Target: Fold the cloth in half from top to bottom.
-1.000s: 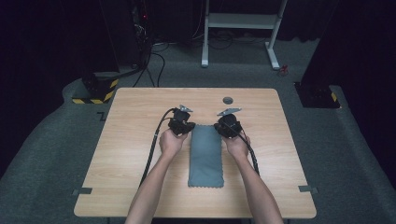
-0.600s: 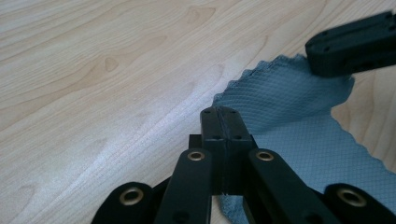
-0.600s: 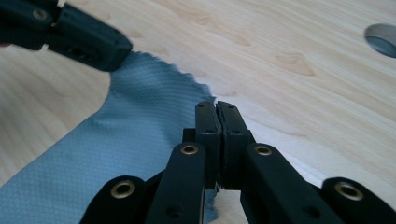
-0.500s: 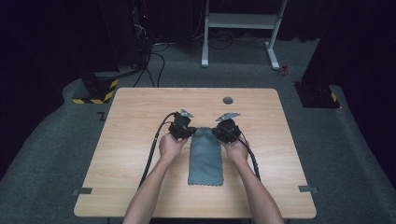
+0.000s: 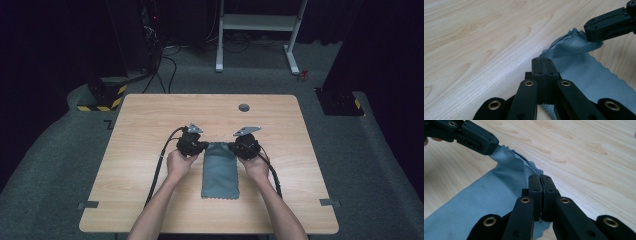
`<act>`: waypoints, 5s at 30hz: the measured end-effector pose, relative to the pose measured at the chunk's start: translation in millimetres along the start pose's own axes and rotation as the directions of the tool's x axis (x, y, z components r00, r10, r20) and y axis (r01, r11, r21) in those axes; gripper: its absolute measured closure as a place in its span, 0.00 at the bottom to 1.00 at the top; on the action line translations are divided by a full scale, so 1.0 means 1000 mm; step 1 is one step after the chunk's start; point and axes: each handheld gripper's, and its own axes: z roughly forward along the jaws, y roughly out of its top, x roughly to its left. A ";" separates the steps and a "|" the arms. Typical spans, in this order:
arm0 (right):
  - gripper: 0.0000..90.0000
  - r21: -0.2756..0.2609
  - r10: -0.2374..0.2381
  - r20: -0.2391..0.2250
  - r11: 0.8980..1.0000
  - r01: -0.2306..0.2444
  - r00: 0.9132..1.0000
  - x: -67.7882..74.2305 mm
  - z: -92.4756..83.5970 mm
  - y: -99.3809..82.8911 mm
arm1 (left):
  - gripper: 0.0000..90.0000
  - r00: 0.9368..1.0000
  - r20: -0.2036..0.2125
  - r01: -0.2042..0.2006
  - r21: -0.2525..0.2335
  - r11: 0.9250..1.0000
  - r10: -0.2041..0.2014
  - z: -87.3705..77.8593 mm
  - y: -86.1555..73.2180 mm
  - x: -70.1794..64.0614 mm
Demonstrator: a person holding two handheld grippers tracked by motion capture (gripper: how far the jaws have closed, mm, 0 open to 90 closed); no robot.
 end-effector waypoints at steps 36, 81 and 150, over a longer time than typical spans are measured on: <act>0.98 -0.066 -0.014 -0.094 0.998 0.008 0.995 0.014 -0.021 -0.041 | 1.00 0.999 0.044 -0.015 -0.016 1.000 0.016 -0.011 -0.035 -0.029; 0.98 -0.080 -0.117 -0.118 0.991 0.108 0.986 0.054 -0.050 -0.092 | 1.00 0.986 0.154 -0.052 -0.049 0.997 0.059 -0.037 -0.084 -0.056; 0.82 -0.025 -0.169 -0.096 0.986 0.168 0.981 0.082 -0.057 -0.117 | 0.78 0.984 0.105 -0.150 0.019 0.989 0.147 -0.045 -0.103 -0.083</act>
